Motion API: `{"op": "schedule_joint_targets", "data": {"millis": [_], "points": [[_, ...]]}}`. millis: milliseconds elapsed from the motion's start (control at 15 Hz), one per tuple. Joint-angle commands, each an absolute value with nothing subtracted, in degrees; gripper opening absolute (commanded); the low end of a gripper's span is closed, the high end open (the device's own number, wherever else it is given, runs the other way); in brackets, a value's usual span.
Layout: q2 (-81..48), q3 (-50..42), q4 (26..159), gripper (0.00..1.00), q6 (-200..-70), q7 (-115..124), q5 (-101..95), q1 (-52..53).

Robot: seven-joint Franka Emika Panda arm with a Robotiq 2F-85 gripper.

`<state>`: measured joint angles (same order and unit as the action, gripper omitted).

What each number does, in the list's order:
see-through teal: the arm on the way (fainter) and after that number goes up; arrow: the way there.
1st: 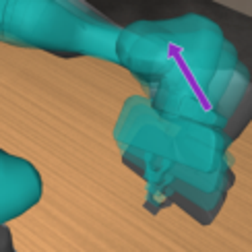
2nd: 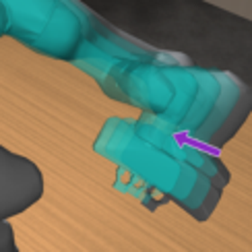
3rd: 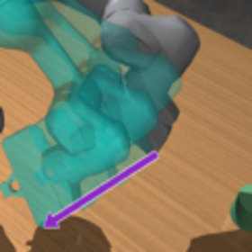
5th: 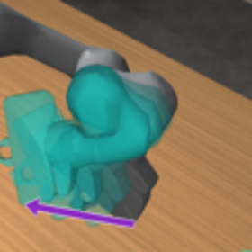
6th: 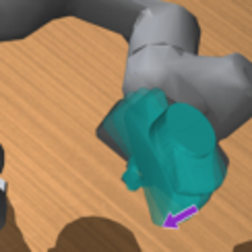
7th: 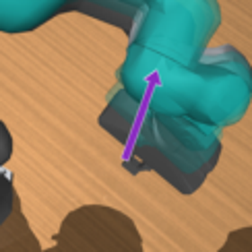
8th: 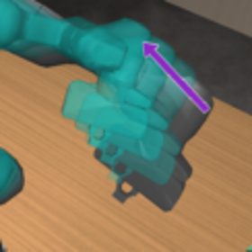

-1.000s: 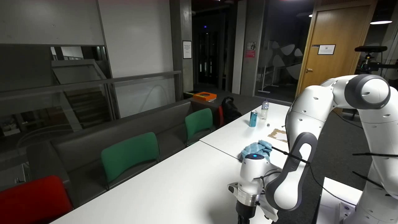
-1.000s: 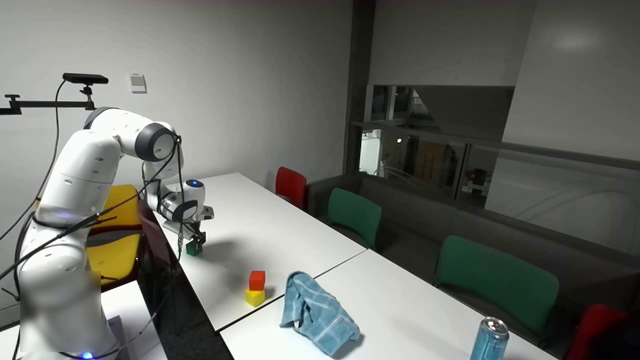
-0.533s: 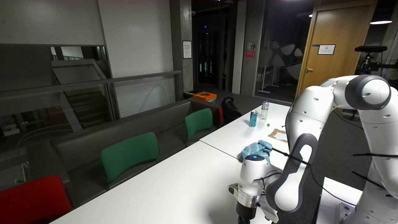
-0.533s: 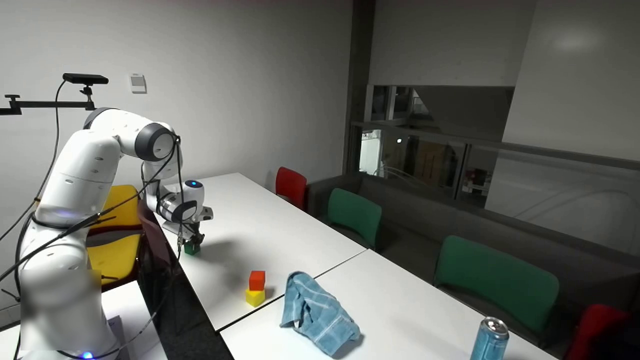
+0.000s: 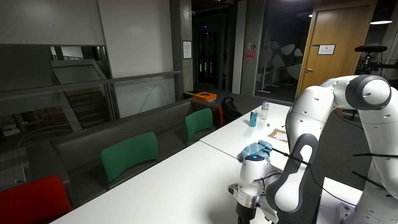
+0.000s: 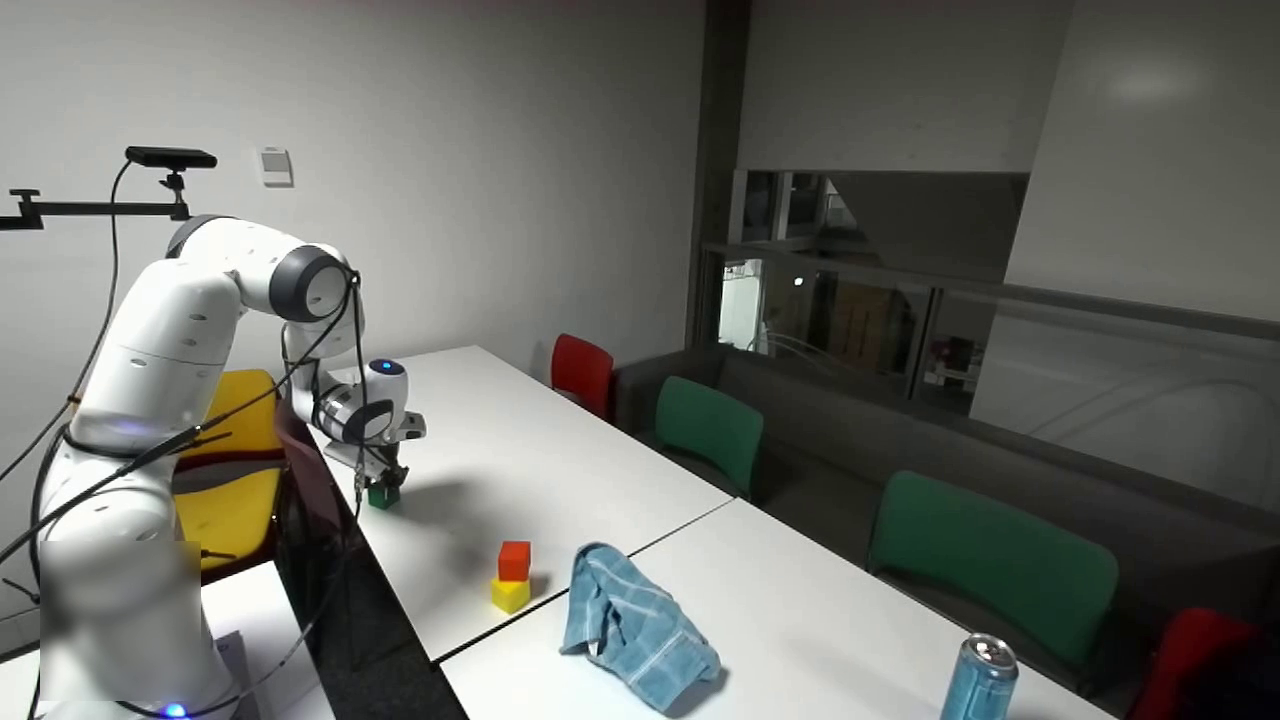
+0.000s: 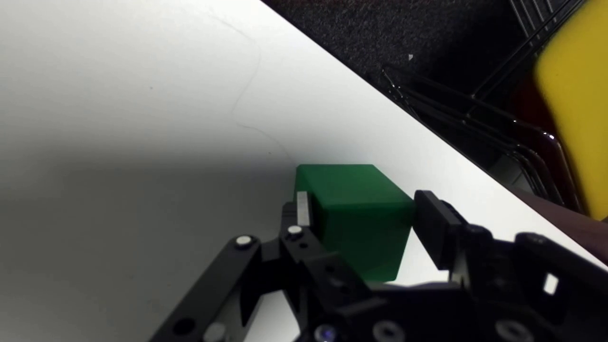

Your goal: Pick up the orange and green object and place them on top of the yellow object

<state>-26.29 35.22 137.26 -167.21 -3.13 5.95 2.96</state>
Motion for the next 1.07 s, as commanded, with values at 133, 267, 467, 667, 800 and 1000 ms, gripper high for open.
{"op": "schedule_joint_targets", "data": {"millis": [133,267,467,667,800,1000], "points": [[-21.90,35.79,140.40,0.33,-169.97,-3.58,8.29,3.70],[-20.21,36.59,142.17,0.33,-172.60,-3.16,8.40,3.57],[-16.74,36.67,145.48,0.33,-177.12,-1.18,8.03,4.72],[-13.47,34.92,148.04,0.33,-180.06,1.93,7.30,7.24],[-10.98,33.55,149.75,0.33,-181.22,4.17,7.11,9.08],[-6.83,31.02,152.25,0.33,-182.14,7.28,7.23,11.97]]}}
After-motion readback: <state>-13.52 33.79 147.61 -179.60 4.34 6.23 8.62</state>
